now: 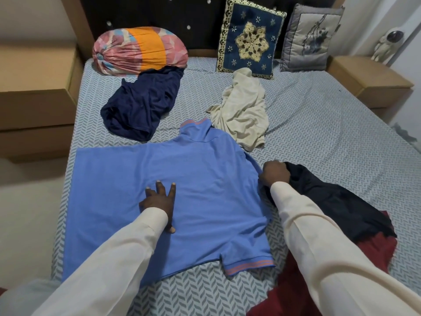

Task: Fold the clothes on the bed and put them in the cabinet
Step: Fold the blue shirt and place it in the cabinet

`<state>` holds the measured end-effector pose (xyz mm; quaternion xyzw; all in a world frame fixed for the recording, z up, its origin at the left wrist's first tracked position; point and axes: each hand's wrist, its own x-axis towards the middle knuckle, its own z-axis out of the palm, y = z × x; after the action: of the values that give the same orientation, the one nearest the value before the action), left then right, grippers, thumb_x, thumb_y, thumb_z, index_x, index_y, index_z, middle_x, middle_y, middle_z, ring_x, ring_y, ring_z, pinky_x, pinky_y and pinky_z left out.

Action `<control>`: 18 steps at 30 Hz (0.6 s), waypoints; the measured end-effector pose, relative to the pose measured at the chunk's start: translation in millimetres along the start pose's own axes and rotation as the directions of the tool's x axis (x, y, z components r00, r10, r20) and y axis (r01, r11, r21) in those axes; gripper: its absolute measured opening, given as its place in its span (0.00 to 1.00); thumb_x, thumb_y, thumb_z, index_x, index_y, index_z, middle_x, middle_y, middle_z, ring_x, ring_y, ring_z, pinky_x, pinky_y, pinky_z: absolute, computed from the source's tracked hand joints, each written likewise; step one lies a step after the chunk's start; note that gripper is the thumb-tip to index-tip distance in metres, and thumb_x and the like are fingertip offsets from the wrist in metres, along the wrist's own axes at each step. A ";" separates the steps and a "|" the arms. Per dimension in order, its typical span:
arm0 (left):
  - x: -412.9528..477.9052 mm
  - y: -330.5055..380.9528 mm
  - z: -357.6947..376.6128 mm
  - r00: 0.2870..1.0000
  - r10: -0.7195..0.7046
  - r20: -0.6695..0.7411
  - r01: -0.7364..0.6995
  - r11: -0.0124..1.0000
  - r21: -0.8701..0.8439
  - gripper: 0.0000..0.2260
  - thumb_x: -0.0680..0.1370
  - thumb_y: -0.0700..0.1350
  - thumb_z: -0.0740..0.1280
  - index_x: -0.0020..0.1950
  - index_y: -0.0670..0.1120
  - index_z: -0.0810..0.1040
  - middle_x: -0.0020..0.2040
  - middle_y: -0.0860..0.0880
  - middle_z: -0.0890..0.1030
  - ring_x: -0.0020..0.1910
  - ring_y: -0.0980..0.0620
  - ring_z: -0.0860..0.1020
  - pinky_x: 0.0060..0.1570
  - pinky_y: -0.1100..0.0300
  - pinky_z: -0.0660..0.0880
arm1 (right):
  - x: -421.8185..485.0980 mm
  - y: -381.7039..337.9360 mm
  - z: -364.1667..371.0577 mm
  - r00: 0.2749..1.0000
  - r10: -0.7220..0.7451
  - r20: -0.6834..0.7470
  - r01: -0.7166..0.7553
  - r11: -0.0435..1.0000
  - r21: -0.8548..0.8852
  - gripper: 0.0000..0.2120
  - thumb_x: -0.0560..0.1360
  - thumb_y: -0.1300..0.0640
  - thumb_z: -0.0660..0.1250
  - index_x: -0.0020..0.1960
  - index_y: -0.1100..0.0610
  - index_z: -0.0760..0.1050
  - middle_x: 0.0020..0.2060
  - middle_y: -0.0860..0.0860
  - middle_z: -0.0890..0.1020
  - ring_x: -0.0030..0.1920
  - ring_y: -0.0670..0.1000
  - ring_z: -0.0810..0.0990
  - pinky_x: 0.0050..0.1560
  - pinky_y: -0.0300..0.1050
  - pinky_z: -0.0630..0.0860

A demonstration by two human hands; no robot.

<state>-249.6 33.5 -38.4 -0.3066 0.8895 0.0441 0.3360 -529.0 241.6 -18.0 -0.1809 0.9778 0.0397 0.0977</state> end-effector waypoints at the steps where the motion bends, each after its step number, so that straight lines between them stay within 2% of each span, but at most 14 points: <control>1: 0.9 -0.4 -0.2 1.000 0.003 -0.001 -0.003 1.000 -0.003 0.65 0.62 0.62 0.79 0.76 0.54 0.27 0.78 0.41 0.34 0.76 0.30 0.44 0.61 0.40 0.72 | -0.7 1.3 -1.1 0.998 0.001 -0.066 0.000 1.000 0.023 0.13 0.74 0.53 0.65 0.55 0.58 0.76 0.56 0.57 0.75 0.60 0.61 0.73 0.47 0.53 0.76; 4: 1.6 -0.3 -0.3 1.000 0.006 -0.005 -0.006 1.000 0.000 0.66 0.62 0.62 0.79 0.76 0.53 0.27 0.78 0.40 0.34 0.76 0.30 0.45 0.62 0.40 0.72 | -5.1 1.9 -0.3 0.982 -0.054 -0.179 0.079 0.987 0.138 0.10 0.70 0.53 0.68 0.47 0.59 0.75 0.48 0.57 0.76 0.51 0.61 0.77 0.39 0.48 0.72; 6: 1.4 0.0 1.2 1.000 0.003 -0.006 -0.003 1.000 0.001 0.66 0.62 0.62 0.79 0.76 0.53 0.28 0.78 0.40 0.35 0.76 0.30 0.45 0.63 0.40 0.71 | -10.2 -1.1 7.4 0.985 -0.118 -0.129 0.147 0.958 0.246 0.08 0.68 0.55 0.68 0.39 0.59 0.72 0.39 0.56 0.76 0.43 0.59 0.77 0.35 0.45 0.66; 7: 1.6 0.0 1.8 1.000 0.002 -0.010 -0.002 1.000 0.000 0.65 0.62 0.62 0.79 0.76 0.53 0.28 0.78 0.40 0.35 0.76 0.30 0.45 0.63 0.40 0.71 | -11.2 -2.1 11.8 0.991 -0.111 -0.071 0.129 0.934 0.334 0.09 0.69 0.55 0.67 0.36 0.59 0.71 0.35 0.56 0.76 0.40 0.58 0.77 0.34 0.46 0.66; 9: 2.0 -0.7 3.0 1.000 0.004 -0.014 -0.004 1.000 0.000 0.65 0.62 0.62 0.79 0.76 0.53 0.28 0.78 0.40 0.35 0.76 0.30 0.45 0.64 0.40 0.70 | -12.6 -3.0 14.0 0.996 -0.080 0.035 0.058 0.910 0.410 0.09 0.73 0.55 0.64 0.37 0.58 0.71 0.36 0.60 0.78 0.41 0.59 0.78 0.37 0.46 0.67; 11: 2.1 -1.6 3.4 1.000 0.007 -0.013 -0.007 1.000 -0.006 0.65 0.62 0.62 0.79 0.76 0.54 0.29 0.78 0.40 0.35 0.76 0.31 0.45 0.65 0.39 0.69 | -7.3 -0.3 12.7 0.991 -0.050 0.123 -0.015 0.879 0.476 0.05 0.74 0.61 0.63 0.40 0.58 0.72 0.44 0.65 0.79 0.51 0.61 0.80 0.42 0.45 0.67; 13: 1.2 -2.5 2.8 1.000 0.009 -0.012 -0.009 1.000 -0.011 0.65 0.61 0.62 0.79 0.77 0.54 0.29 0.78 0.40 0.35 0.76 0.31 0.45 0.65 0.39 0.69 | -4.7 -2.2 6.3 0.964 -0.017 0.264 -0.131 0.837 0.532 0.09 0.73 0.66 0.64 0.36 0.58 0.68 0.39 0.62 0.75 0.50 0.61 0.80 0.39 0.43 0.65; 14: 0.9 -2.8 2.5 1.000 0.010 -0.011 -0.010 1.000 -0.013 0.65 0.61 0.62 0.79 0.77 0.54 0.29 0.78 0.40 0.35 0.76 0.31 0.45 0.65 0.39 0.69 | -3.2 -3.2 5.5 0.946 -0.018 0.323 -0.189 0.780 0.597 0.11 0.74 0.67 0.63 0.35 0.57 0.66 0.35 0.57 0.74 0.44 0.59 0.80 0.37 0.43 0.67; 16: 0.6 -2.7 1.9 1.000 0.013 -0.014 -0.014 1.000 -0.015 0.65 0.62 0.62 0.79 0.77 0.53 0.29 0.78 0.40 0.35 0.76 0.31 0.45 0.65 0.39 0.69 | -3.2 1.3 7.0 0.928 0.032 0.372 -0.319 0.587 0.744 0.12 0.74 0.70 0.59 0.36 0.56 0.67 0.30 0.53 0.73 0.32 0.51 0.75 0.33 0.42 0.70; 17: 0.3 -2.5 1.9 1.000 0.014 -0.014 -0.014 1.000 -0.018 0.65 0.62 0.61 0.79 0.77 0.53 0.29 0.78 0.40 0.35 0.76 0.31 0.45 0.64 0.39 0.69 | -5.4 3.1 4.8 0.896 0.039 0.442 -0.399 0.504 0.766 0.10 0.73 0.70 0.59 0.38 0.57 0.69 0.31 0.54 0.74 0.31 0.50 0.74 0.34 0.42 0.71; 18: 0.2 -2.3 1.9 1.000 0.013 -0.013 -0.013 1.000 -0.021 0.65 0.62 0.61 0.79 0.77 0.54 0.29 0.78 0.40 0.35 0.76 0.31 0.44 0.64 0.39 0.70 | -7.3 5.4 4.2 0.880 0.010 0.476 -0.419 0.491 0.764 0.07 0.74 0.67 0.60 0.40 0.57 0.71 0.33 0.56 0.75 0.32 0.51 0.75 0.35 0.43 0.72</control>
<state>-247.3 32.1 -39.7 -0.3045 0.8931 0.0536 0.3268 -523.5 249.6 -20.4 0.0296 0.8410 -0.3937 0.3699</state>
